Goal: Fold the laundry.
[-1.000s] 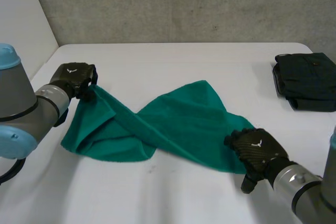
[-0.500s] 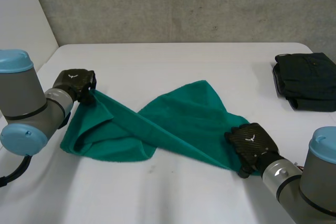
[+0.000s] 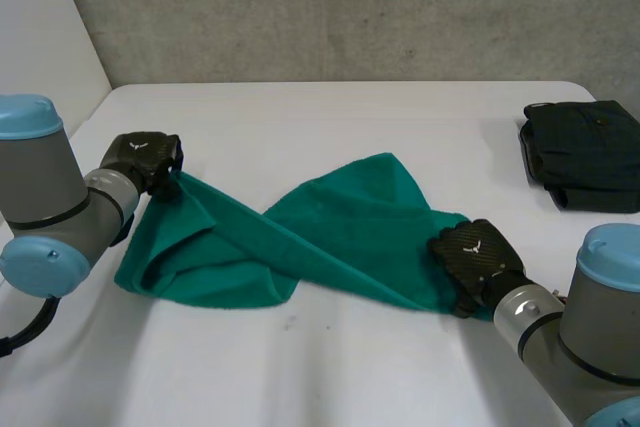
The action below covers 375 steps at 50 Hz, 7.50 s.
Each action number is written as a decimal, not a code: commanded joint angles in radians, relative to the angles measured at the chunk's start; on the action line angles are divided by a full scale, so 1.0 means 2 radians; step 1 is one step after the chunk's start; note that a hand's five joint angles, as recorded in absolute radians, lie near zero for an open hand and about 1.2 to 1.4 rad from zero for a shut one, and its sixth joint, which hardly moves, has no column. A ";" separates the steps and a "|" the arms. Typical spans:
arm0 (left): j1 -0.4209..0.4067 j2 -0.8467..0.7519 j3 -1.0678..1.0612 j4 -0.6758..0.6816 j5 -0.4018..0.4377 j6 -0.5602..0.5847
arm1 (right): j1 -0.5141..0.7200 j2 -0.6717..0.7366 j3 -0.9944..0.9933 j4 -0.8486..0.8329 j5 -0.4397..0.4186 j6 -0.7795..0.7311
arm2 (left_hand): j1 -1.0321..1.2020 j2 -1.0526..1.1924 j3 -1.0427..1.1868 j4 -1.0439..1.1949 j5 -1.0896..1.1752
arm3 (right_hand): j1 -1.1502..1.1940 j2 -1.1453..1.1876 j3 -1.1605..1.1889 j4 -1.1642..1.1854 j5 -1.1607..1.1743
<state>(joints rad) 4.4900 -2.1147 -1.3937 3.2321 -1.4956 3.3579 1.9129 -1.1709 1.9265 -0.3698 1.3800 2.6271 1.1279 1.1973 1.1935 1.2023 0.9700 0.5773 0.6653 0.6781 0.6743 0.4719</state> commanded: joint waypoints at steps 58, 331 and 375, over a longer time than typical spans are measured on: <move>0.002 0.009 -0.007 0.000 0.000 0.001 | 0.056 0.055 -0.107 0.111 0.000 0.204 | 0.134 0.100 0.101 0.097 0.126 | -0.022 -0.066 -0.072 -0.070 -0.056; -0.014 0.260 -0.272 0.029 -0.010 0.313 | 0.002 -0.112 -0.161 0.351 0.087 -0.204 | 0.134 0.100 0.101 0.097 0.126 | 0.409 0.365 0.359 0.361 0.375; -0.076 -0.206 0.147 0.233 -0.036 0.373 | -0.029 0.193 -0.414 0.173 0.164 -0.252 | 0.134 0.100 0.101 0.097 0.126 | 0.409 0.365 0.359 0.361 0.375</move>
<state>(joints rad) 4.3469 -2.4001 -1.2540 3.6405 -1.5662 4.0988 1.8545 -0.8859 1.1991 0.0268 1.6840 2.1233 1.1674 1.1976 1.1928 1.2021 0.9690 0.9948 1.1756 1.1806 1.1921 1.0004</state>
